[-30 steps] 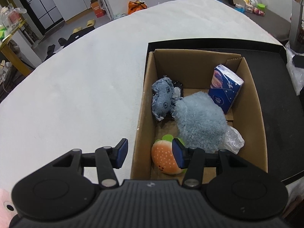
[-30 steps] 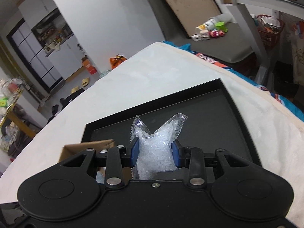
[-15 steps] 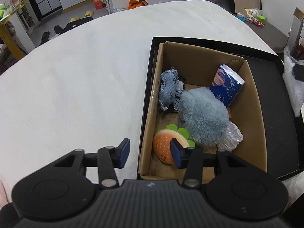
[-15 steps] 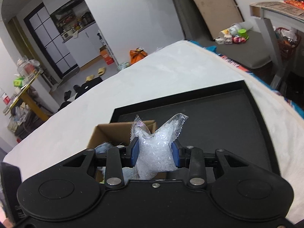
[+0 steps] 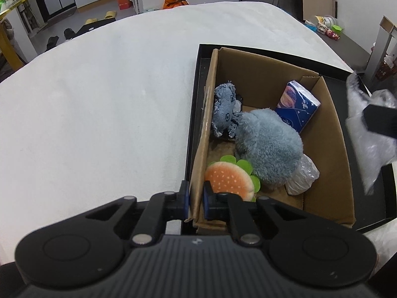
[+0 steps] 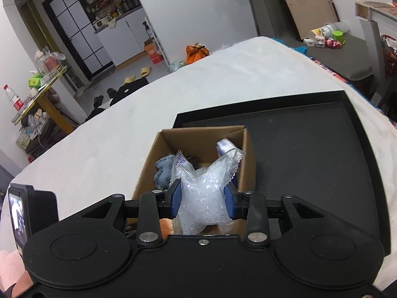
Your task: Organize soft objects
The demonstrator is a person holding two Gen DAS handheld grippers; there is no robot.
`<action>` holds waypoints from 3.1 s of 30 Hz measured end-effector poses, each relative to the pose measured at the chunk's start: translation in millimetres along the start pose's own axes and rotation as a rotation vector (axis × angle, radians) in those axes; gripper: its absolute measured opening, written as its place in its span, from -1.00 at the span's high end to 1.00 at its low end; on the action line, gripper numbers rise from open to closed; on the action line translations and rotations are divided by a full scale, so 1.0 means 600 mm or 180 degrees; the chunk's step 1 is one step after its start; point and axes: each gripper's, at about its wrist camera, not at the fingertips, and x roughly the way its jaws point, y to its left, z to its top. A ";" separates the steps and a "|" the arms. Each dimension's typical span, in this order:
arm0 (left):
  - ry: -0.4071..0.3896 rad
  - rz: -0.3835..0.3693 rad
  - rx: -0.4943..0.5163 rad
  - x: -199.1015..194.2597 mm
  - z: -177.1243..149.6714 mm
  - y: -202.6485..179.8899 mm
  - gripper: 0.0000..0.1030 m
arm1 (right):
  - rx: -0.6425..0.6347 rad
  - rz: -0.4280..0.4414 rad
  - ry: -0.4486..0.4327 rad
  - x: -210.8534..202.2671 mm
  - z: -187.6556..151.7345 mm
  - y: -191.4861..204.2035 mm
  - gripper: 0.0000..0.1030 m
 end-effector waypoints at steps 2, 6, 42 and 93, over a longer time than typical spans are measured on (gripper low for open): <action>-0.0005 -0.0030 -0.0007 -0.001 0.000 0.003 0.81 | 0.0003 0.0005 0.0025 0.001 -0.004 0.008 0.31; -0.0003 -0.0110 -0.0056 -0.001 0.000 0.011 0.80 | 0.0070 0.0058 0.0154 0.011 -0.008 0.019 0.18; -0.0372 -0.0224 -0.0010 -0.202 0.004 -0.016 -0.12 | 0.0286 0.0008 -0.0275 -0.184 -0.022 -0.055 -0.87; -0.1069 -0.0586 0.0153 -0.465 -0.100 -0.011 -1.00 | -0.0216 -0.0033 -0.0602 -0.376 -0.070 0.012 -1.00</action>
